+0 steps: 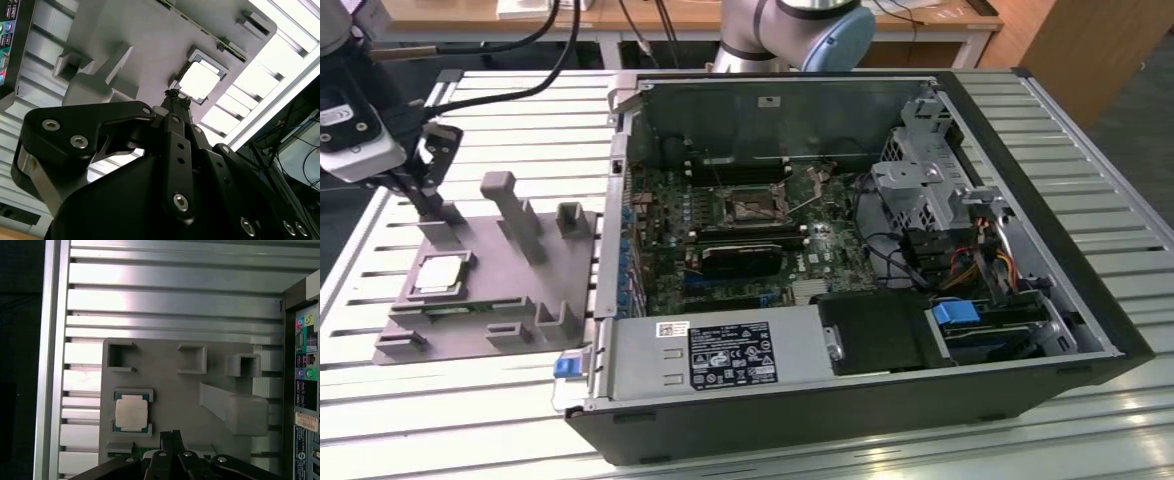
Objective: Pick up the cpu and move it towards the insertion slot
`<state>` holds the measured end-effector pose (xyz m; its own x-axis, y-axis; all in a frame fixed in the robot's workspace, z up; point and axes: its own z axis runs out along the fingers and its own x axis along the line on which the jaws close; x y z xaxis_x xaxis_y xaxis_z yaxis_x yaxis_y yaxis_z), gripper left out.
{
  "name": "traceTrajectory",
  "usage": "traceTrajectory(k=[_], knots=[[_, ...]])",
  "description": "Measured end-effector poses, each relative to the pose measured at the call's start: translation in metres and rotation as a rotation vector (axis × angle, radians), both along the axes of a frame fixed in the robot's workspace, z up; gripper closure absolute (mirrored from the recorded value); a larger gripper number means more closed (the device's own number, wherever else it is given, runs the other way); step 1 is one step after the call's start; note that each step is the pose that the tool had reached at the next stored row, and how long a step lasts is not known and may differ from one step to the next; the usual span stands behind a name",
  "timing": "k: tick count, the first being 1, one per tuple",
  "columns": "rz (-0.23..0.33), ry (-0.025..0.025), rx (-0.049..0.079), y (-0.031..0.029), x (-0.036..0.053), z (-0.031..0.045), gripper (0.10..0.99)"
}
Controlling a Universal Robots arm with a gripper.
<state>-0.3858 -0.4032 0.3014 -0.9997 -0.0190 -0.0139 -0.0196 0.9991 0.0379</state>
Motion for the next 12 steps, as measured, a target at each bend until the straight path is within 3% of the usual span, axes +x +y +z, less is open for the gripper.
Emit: traceTrajectory(k=[12], knots=[[0.000,-0.0071,0.000,0.0000,-0.0139,-0.0187,0.984]])
